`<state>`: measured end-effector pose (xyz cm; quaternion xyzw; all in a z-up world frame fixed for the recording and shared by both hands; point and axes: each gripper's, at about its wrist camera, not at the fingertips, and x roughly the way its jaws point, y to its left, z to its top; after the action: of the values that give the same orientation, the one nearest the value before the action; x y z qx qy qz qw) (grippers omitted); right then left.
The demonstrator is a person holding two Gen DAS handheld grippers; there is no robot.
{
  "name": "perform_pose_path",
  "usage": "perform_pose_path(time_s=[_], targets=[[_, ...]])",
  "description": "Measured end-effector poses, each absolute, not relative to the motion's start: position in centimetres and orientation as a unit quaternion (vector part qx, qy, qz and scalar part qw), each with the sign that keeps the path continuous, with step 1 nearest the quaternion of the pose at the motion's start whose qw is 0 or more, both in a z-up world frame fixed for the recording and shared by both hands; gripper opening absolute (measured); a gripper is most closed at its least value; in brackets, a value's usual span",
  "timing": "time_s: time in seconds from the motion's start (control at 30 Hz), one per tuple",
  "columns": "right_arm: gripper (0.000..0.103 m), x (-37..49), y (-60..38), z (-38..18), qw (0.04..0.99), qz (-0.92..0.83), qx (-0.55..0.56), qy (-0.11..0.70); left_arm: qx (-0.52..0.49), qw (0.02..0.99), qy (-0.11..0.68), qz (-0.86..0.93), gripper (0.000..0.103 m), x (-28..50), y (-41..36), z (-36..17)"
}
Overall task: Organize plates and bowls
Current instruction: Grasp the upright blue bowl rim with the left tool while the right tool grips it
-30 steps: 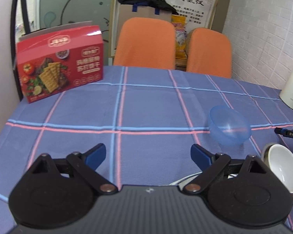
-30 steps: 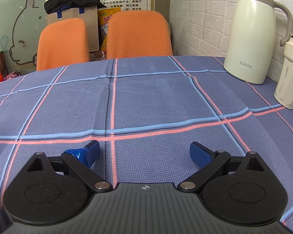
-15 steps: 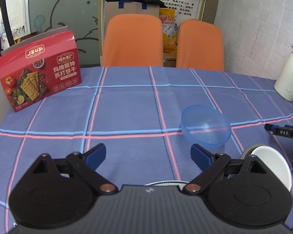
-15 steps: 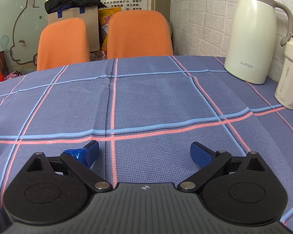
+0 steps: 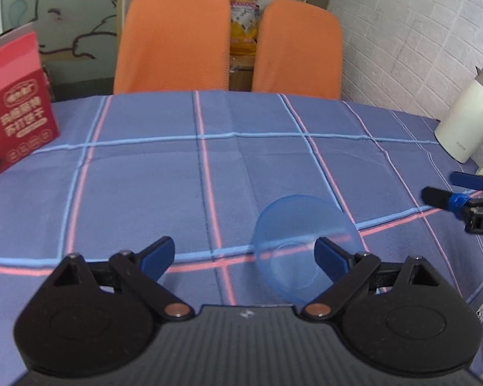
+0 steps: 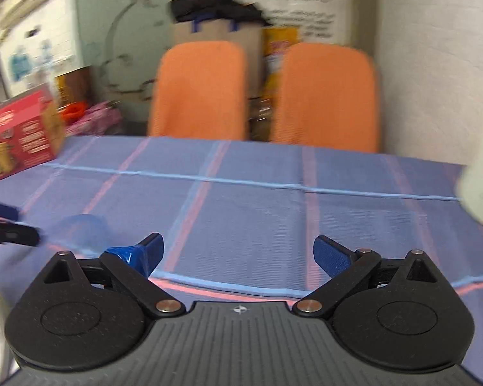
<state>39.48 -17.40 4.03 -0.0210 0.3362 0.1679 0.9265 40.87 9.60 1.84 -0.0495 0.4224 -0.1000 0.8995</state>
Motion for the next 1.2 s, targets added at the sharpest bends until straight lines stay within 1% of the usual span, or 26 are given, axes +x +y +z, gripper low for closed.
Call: perform_pose_path(time_s=[0.07, 0.2, 0.43, 0.53, 0.6, 0.63, 0.67, 0.7, 0.73, 0.77, 0.8, 0.87, 0.9, 0.93, 0.97, 1.0, 1.03, 1.2], targets=[[0.085, 40.8, -15.6, 3.5, 0.907, 0.205, -0.018, 0.369, -0.037, 0.898, 0.427, -0.097, 0.092, 41.5, 9.2, 1.6], [0.084, 41.5, -11.4, 2.4, 0.883, 0.245, -0.084, 0.393, -0.025, 0.901, 0.421, -0.103, 0.092, 42.2, 8.8, 1.4], [0.083, 42.4, -7.7, 1.7, 0.857, 0.263, -0.169, 0.409, -0.008, 0.892, 0.439, -0.107, 0.092, 44.2, 8.3, -0.1], [0.081, 42.8, -7.0, 1.4, 0.845, 0.276, -0.190, 0.416, -0.017, 0.888, 0.445, -0.114, 0.091, 44.6, 8.4, -0.8], [0.077, 43.0, -6.6, 1.1, 0.839, 0.287, -0.196, 0.419, -0.020, 0.887, 0.447, -0.113, 0.090, 44.6, 8.5, -1.3], [0.076, 43.1, -6.5, 0.9, 0.837, 0.290, -0.195, 0.421, -0.021, 0.886, 0.449, -0.112, 0.088, 44.7, 8.6, -1.4], [0.071, 43.3, -6.4, 0.7, 0.835, 0.292, -0.195, 0.424, -0.022, 0.885, 0.450, -0.114, 0.083, 44.7, 8.6, -1.6], [0.063, 43.4, -6.2, 0.5, 0.833, 0.296, -0.196, 0.424, -0.025, 0.884, 0.452, -0.116, 0.078, 44.8, 8.6, -1.7], [0.060, 43.5, -6.2, 0.6, 0.834, 0.303, -0.188, 0.422, -0.031, 0.883, 0.453, -0.118, 0.066, 44.8, 8.8, -1.8], [0.048, 43.6, -6.2, 0.7, 0.832, 0.309, -0.180, 0.424, -0.039, 0.881, 0.455, -0.120, 0.056, 44.9, 8.9, -2.0], [0.037, 43.7, -6.1, 0.8, 0.831, 0.312, -0.177, 0.425, -0.041, 0.882, 0.455, -0.121, 0.055, 45.0, 9.0, -2.1], [0.029, 43.8, -5.9, 0.8, 0.829, 0.318, -0.173, 0.427, -0.034, 0.884, 0.451, -0.118, 0.045, 44.9, 8.9, -2.0], [0.026, 43.9, -5.8, 0.8, 0.827, 0.321, -0.169, 0.429, -0.034, 0.884, 0.450, -0.119, 0.043, 44.8, 8.8, -2.0], [0.025, 43.8, -5.7, 0.9, 0.827, 0.322, -0.167, 0.430, -0.038, 0.883, 0.451, -0.123, 0.036, 44.8, 8.8, -2.0], [0.024, 43.8, -5.6, 0.8, 0.826, 0.325, -0.163, 0.431, -0.042, 0.882, 0.452, -0.128, 0.024, 44.7, 8.7, -1.9], [0.023, 43.8, -5.5, 0.8, 0.823, 0.332, -0.154, 0.435, -0.043, 0.881, 0.451, -0.135, 0.018, 44.5, 8.5, -1.7], [0.023, 43.7, -5.4, 0.8, 0.818, 0.340, -0.143, 0.441, -0.042, 0.883, 0.448, -0.137, 0.015, 44.3, 8.2, -1.4], [0.023, 42.0, -5.1, 1.6, 0.821, 0.344, -0.146, 0.433, -0.005, 0.897, 0.419, -0.142, 0.017, 42.3, 6.5, 0.9]])
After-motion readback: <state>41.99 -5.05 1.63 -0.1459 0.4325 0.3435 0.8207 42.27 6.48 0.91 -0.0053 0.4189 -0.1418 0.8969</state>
